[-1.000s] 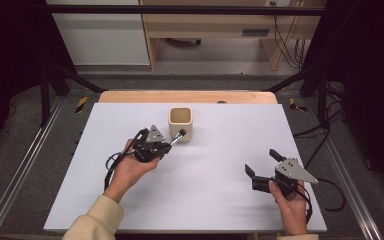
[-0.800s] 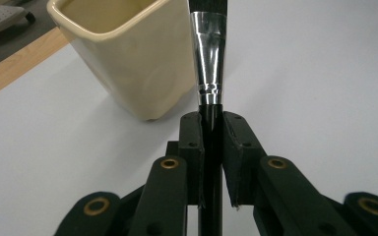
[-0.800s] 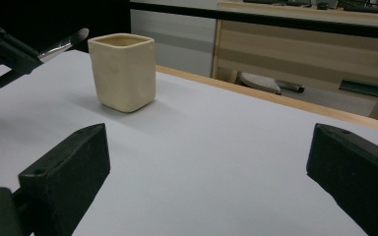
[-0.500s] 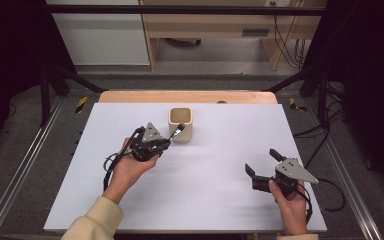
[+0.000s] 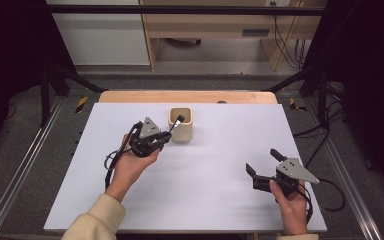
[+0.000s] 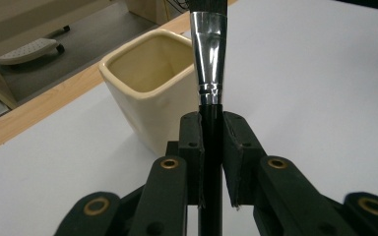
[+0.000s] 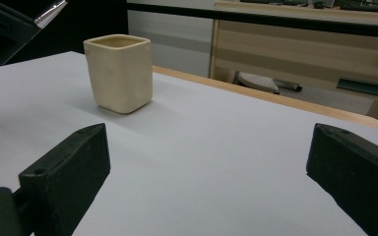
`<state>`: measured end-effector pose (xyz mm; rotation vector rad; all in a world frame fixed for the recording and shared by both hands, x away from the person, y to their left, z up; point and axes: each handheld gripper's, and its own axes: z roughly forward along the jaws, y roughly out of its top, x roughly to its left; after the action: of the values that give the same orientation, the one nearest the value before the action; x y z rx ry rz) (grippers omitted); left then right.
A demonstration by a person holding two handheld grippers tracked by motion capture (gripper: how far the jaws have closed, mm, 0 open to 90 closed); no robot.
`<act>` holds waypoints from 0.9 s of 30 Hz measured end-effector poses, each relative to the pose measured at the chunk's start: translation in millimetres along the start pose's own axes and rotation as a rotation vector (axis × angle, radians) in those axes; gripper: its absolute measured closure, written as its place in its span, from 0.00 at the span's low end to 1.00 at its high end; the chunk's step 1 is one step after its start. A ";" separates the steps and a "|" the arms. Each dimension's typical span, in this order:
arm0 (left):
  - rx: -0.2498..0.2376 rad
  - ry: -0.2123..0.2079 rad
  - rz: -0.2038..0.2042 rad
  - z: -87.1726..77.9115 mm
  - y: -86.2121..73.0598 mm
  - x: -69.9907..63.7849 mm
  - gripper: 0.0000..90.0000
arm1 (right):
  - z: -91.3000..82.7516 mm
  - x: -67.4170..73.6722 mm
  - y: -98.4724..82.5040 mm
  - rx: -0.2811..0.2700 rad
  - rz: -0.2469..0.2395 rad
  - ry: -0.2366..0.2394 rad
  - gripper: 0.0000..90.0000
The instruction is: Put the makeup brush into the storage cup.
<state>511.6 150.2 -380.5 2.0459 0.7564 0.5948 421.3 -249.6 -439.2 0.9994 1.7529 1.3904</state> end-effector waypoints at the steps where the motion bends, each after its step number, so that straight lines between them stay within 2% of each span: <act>1: -0.006 0.005 -0.004 -0.4 0.9 0.1 0.88 | -0.1 0.1 0.0 0.002 0.002 0.000 0.04; 8: -0.029 0.027 -0.031 -2.2 4.7 2.3 0.88 | 0.0 -0.3 0.5 -0.004 0.005 0.002 0.04; 10: -0.041 0.036 -0.049 -3.7 6.0 1.8 0.88 | 0.1 -0.5 0.8 -0.006 0.018 0.002 0.04; 18: -0.040 0.082 -0.056 -6.7 11.7 4.4 0.88 | -3.2 -0.5 2.1 -0.023 0.018 0.015 0.03; 27: -0.079 0.109 -0.072 -6.7 19.0 0.9 0.88 | -3.6 -1.2 1.7 -0.026 0.023 0.015 0.03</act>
<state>513.4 146.0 -360.9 1.9178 0.8534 0.6890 419.0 -252.1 -436.7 1.0000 1.7351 1.4353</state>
